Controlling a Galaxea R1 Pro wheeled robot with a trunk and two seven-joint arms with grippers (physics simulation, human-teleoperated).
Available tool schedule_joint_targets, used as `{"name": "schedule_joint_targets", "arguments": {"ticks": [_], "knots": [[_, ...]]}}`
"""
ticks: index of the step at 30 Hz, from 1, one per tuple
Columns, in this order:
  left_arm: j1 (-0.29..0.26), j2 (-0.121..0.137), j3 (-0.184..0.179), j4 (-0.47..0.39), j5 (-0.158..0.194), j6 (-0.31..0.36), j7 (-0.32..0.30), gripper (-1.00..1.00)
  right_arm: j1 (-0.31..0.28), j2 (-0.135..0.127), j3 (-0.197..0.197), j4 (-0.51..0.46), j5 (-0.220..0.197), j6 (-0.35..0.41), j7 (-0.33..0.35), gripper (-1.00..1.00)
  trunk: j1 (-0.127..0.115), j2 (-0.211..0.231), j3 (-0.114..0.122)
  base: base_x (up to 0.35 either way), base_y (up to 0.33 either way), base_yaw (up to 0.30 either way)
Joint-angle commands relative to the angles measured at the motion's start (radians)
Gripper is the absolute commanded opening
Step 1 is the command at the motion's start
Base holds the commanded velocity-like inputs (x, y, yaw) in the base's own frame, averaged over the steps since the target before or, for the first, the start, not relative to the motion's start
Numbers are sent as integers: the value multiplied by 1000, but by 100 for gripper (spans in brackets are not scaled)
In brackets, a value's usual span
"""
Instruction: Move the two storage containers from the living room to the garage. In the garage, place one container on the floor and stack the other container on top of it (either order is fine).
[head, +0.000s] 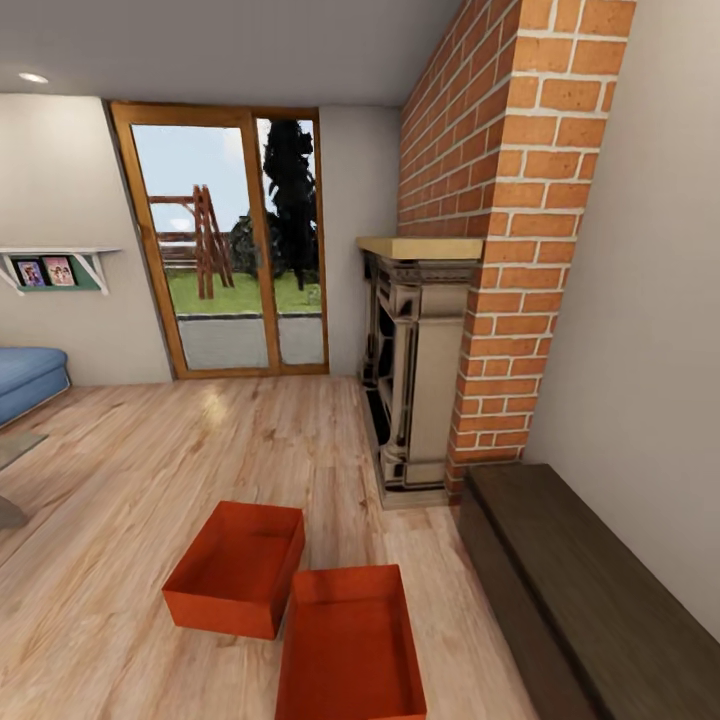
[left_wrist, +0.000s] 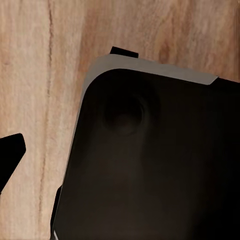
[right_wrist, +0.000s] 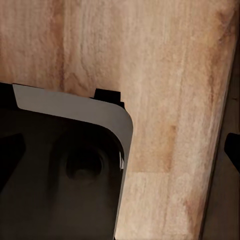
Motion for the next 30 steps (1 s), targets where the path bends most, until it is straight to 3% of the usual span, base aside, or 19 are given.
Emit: {"name": "schedule_joint_targets", "arguments": {"ticks": [1,30], "knots": [[0,0,5,-1,1,-2,2,100,-1,1,8,3,-10,-6,4,100,1,0,-1,321,0,0],[0,1,5,-1,2,-2,3,100,-1,1,10,3,-4,-3,5,100,1,0,-1,292,0,0]]}}
